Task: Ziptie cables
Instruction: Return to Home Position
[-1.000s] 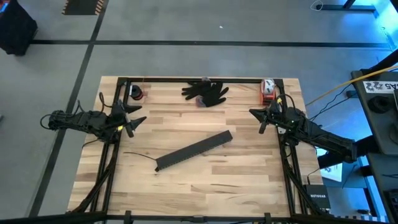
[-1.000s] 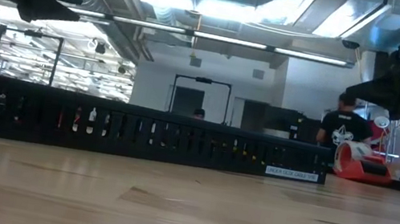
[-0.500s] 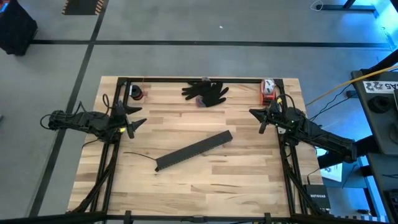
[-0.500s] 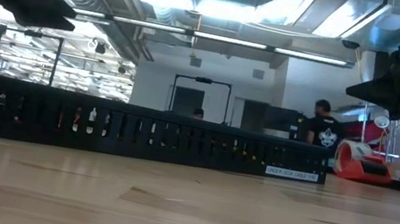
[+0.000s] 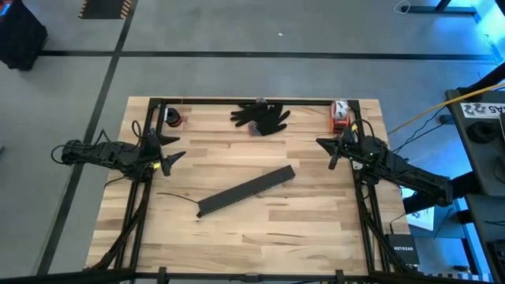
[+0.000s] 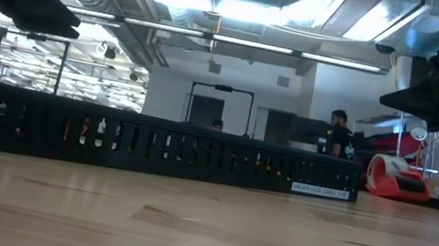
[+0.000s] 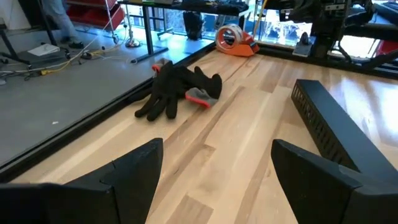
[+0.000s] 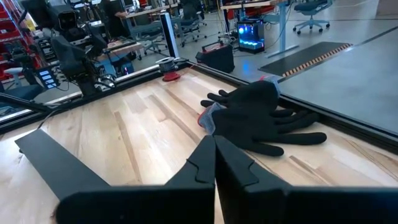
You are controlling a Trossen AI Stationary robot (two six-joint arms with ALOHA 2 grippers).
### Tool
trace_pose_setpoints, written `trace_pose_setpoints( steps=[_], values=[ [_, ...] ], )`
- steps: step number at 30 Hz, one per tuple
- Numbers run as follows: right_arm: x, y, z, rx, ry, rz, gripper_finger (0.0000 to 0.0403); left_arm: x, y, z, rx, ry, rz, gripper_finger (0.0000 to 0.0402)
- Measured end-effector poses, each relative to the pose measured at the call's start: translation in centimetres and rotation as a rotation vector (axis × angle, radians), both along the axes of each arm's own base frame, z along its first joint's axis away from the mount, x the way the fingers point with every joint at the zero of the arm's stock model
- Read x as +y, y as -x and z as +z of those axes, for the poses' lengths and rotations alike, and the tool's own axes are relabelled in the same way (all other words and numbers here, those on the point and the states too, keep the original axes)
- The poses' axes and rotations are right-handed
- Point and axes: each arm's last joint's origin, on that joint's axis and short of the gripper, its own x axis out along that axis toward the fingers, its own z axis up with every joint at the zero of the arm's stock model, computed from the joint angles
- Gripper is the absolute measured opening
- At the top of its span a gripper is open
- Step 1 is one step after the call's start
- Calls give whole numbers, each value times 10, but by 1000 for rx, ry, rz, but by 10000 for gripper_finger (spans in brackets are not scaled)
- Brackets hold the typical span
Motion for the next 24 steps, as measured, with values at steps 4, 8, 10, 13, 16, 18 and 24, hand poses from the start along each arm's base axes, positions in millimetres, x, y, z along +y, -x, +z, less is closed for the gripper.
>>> trace_pose_setpoints(
  steps=[4, 8, 10, 13, 16, 18, 24],
  values=[
    [0, 0, 0, 0, 0, 0, 1, 0, 1, -2, 25, -5, 0, 295],
    [0, 0, 0, 0, 0, 0, 1, 0, 1, -2, 24, -5, 0, 295],
    [0, 0, 0, 0, 0, 0, 1, 0, 1, -2, 24, -5, 0, 295],
    [0, 0, 0, 0, 0, 0, 1, 0, 1, -2, 24, -5, 0, 295],
    [0, 0, 0, 0, 0, 0, 1, 0, 1, -2, 24, -5, 0, 295],
    [0, 0, 0, 0, 0, 0, 1, 0, 1, -2, 23, -5, 0, 295],
    [0, 0, 0, 0, 0, 0, 1, 0, 1, -2, 23, -5, 0, 295]
  ],
)
